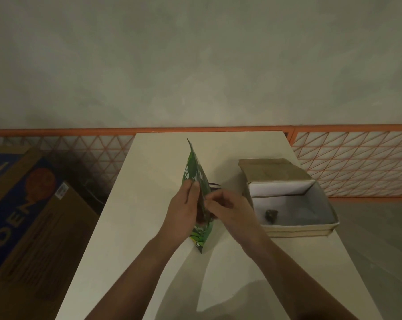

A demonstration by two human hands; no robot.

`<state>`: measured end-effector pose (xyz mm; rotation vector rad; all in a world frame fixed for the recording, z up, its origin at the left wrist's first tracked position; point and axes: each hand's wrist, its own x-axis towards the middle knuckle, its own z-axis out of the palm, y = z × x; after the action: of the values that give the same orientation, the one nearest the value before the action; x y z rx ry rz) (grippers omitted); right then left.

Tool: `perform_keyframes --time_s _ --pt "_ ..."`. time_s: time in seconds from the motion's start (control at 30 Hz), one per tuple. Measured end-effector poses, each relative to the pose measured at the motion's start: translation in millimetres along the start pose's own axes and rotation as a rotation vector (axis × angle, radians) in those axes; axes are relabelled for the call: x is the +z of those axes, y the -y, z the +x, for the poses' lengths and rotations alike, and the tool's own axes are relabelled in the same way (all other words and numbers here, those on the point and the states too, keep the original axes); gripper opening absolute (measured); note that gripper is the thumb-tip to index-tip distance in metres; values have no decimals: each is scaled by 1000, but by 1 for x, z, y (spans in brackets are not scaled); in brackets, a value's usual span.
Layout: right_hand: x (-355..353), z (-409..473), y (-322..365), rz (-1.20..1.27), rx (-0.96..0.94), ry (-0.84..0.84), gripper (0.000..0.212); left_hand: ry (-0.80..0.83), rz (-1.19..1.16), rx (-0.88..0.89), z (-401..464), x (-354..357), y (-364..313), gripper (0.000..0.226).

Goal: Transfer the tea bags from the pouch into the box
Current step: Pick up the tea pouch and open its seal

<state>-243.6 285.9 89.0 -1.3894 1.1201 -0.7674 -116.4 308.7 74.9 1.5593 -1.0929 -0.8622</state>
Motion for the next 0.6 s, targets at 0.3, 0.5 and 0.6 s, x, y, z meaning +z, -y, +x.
perform_keyframes --time_s 0.3,0.5,0.6 --pt "-5 2 -2 135 63 -45 15 143 -108 -25 -4 0 5 33" --pt "-6 4 -5 421 169 51 17 93 -212 -86 -8 7 6 26" --pt "-5 4 -3 382 145 53 18 -9 -162 -102 -1 10 4 23"
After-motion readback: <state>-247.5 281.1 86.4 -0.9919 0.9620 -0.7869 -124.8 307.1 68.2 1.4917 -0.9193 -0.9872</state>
